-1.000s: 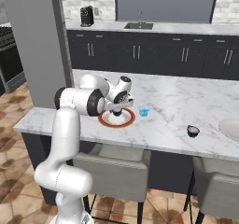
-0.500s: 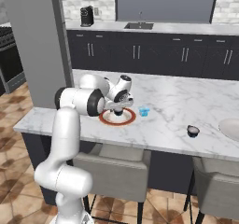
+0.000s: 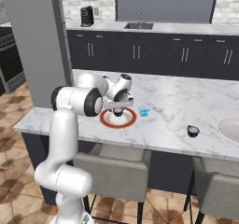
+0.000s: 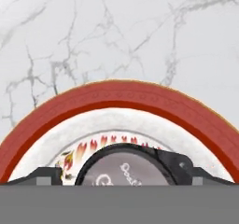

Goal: Place two yogurt containers on each plate.

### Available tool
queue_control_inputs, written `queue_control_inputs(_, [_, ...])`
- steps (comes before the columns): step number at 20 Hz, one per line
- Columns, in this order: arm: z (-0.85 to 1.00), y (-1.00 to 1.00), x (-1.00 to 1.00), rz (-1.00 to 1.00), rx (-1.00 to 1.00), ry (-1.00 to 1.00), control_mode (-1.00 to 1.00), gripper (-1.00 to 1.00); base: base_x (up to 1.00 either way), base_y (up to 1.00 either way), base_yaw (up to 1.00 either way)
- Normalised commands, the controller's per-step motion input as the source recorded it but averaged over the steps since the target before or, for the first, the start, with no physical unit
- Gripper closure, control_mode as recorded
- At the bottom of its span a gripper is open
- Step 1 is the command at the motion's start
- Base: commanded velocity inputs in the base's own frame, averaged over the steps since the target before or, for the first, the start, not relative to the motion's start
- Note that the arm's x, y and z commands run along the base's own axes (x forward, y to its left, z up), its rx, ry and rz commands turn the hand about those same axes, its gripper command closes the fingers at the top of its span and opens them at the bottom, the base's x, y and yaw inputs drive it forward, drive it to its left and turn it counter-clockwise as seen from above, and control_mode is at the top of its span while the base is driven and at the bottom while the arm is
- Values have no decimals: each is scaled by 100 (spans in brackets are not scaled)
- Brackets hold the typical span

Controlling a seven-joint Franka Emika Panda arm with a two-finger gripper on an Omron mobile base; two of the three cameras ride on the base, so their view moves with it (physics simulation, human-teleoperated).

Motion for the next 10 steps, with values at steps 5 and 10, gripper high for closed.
queue_control_inputs(5, [43, -5, -31, -5, 0, -1, -100, -100, 0, 0, 0])
queue_control_inputs(10, [62, -16, 0, -3, -1, 0, -100, -100, 0, 0, 0])
